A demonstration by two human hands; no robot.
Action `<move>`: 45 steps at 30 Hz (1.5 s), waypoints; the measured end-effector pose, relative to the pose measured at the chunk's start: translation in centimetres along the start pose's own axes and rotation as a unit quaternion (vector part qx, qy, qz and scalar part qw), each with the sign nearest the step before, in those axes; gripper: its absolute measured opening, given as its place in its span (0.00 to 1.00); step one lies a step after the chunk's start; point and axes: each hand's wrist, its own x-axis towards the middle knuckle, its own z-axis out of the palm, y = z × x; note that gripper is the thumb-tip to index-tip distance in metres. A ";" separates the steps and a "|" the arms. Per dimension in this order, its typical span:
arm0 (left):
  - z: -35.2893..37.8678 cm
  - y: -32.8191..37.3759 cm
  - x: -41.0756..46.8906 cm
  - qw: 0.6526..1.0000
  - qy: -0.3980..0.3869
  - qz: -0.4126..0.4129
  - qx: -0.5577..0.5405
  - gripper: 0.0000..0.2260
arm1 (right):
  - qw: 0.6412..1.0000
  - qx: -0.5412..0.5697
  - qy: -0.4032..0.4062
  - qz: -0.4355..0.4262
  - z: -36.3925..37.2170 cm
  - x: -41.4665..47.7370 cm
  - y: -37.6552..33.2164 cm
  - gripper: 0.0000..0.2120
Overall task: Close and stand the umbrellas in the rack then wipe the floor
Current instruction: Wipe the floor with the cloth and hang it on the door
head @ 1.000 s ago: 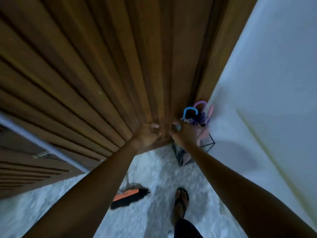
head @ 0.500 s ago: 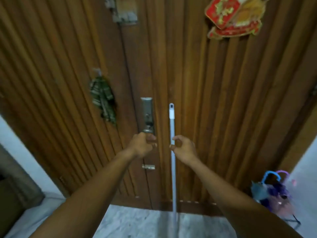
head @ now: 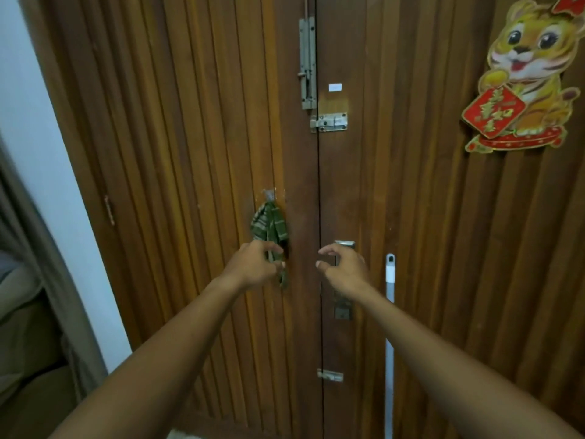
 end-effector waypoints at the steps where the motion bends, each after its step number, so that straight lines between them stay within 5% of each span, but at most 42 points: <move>1: -0.7 -0.1 0.8 1.000 0.009 0.000 0.002 0.15 | 1.000 0.002 0.002 -0.002 0.3 1.0 -0.5 0.10; 16: -3.3 -3.7 14.9 0.997 0.048 0.038 0.052 0.22 | 0.999 0.041 0.016 -0.013 6.5 16.4 -2.1 0.06; 29: -2.8 -9.5 21.2 0.993 0.057 0.100 -0.008 0.26 | 0.999 0.007 0.039 0.021 11.8 19.8 -3.7 0.18; 32: -2.0 -10.8 22.8 0.992 0.032 0.117 -0.037 0.22 | 0.998 -0.022 0.038 0.040 12.9 20.3 -4.1 0.19; 34: -1.7 -11.6 24.2 0.990 0.008 0.127 -0.064 0.10 | 0.997 -0.037 0.047 0.052 13.4 20.7 -4.8 0.16; 36: -1.9 -12.0 25.5 0.984 0.005 0.147 -0.105 0.07 | 0.995 -0.049 0.066 0.065 14.0 21.0 -5.6 0.05; 39: -3.1 -12.0 26.6 0.967 0.036 0.186 -0.168 0.08 | 0.989 -0.021 0.134 0.067 14.0 21.6 -6.7 0.12; 45: -4.3 -8.5 25.5 0.916 0.006 0.292 -0.275 0.08 | 0.965 0.044 0.256 0.032 12.4 18.5 -9.0 0.06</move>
